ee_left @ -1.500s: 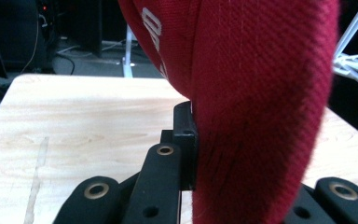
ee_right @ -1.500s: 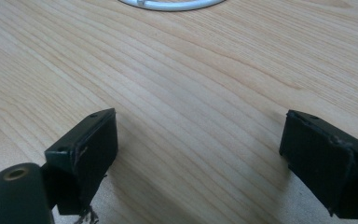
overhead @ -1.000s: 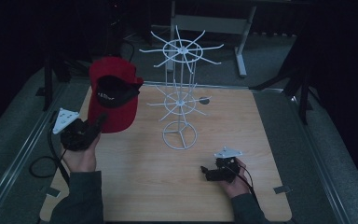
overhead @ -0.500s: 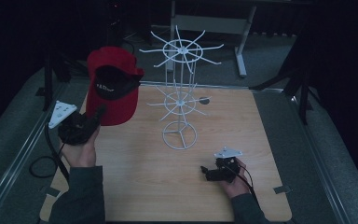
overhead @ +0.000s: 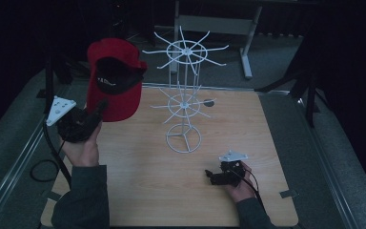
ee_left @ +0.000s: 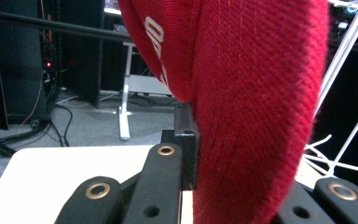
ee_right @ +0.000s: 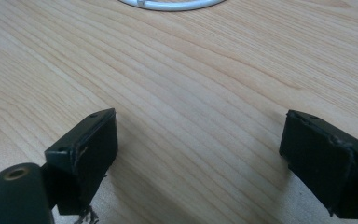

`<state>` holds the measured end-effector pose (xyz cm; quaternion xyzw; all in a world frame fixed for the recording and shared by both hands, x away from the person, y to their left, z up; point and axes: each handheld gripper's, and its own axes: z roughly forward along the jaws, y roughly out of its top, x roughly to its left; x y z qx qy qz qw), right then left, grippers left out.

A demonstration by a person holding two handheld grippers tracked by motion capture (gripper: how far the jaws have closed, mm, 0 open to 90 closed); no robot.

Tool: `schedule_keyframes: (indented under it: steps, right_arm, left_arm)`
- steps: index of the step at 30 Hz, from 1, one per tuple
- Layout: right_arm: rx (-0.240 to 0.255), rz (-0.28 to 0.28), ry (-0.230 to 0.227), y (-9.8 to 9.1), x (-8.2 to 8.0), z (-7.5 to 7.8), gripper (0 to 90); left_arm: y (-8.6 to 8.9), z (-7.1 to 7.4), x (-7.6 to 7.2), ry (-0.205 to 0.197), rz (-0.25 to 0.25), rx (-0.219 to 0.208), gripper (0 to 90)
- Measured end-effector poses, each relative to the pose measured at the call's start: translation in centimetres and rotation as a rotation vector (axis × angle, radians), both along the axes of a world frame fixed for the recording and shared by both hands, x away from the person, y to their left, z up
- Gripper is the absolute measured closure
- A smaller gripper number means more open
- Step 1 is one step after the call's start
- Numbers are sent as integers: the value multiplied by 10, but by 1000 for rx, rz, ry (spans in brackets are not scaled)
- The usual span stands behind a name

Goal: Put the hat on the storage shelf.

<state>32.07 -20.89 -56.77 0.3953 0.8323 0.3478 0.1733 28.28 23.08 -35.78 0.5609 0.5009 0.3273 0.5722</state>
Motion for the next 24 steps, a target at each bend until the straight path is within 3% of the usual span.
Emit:
schedule_keyframes:
  steps: [24]
  right_arm:
    - [0, 1, 1, 0, 0, 0, 112]
  left_arm:
    - [-6, 37, -18, -153, -22, -12, 855]
